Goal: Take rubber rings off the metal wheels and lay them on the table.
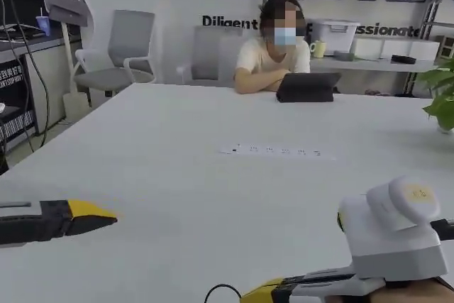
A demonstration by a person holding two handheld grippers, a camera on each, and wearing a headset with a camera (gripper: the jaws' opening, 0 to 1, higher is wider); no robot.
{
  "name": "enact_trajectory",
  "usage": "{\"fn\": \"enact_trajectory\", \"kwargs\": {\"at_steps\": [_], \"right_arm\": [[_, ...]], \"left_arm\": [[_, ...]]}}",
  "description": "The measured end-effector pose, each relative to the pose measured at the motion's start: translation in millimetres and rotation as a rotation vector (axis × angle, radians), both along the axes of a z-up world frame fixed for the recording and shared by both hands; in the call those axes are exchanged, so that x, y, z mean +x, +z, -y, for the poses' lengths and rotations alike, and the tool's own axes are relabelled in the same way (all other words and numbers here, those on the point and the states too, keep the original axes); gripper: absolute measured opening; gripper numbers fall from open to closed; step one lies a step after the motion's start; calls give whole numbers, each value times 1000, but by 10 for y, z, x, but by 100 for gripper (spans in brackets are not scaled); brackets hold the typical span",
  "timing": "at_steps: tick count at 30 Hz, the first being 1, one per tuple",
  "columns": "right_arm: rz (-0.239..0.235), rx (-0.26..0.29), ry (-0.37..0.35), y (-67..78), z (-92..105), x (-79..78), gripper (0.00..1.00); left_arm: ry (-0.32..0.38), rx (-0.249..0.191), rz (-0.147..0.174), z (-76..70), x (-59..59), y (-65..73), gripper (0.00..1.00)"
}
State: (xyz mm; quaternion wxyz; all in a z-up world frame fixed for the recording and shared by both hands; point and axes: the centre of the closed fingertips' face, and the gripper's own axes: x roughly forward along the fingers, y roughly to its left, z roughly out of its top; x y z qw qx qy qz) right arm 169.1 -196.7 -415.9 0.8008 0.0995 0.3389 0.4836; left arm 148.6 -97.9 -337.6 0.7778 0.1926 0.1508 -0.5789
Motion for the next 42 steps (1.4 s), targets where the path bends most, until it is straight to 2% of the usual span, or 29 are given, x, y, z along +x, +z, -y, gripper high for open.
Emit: {"fn": "enact_trajectory", "kwargs": {"at_steps": [3,5,8,11,22,31,42], "right_arm": [[-4,0,22,-1,-53,-41,0],[-6,-4,38,-10,-84,-73,0],[-14,-14,58,-36,-119,-116,0],[-28,-30,90,-87,-167,-182,0],[-59,-107,165,-280,-265,-347,0],[-71,-174,168,-440,-248,-370,0],[-92,-190,136,-497,-210,-335,0]], "left_arm": [[23,-9,-9,-70,-19,-22,77],[54,-19,-30,-134,-47,-66,80],[81,-28,-29,-177,-58,-104,86],[105,-46,-52,-204,-72,-148,87],[142,-71,-91,-226,-143,-271,91],[171,-92,-101,-257,-154,-273,90],[183,-79,-116,-274,-172,-328,88]]}}
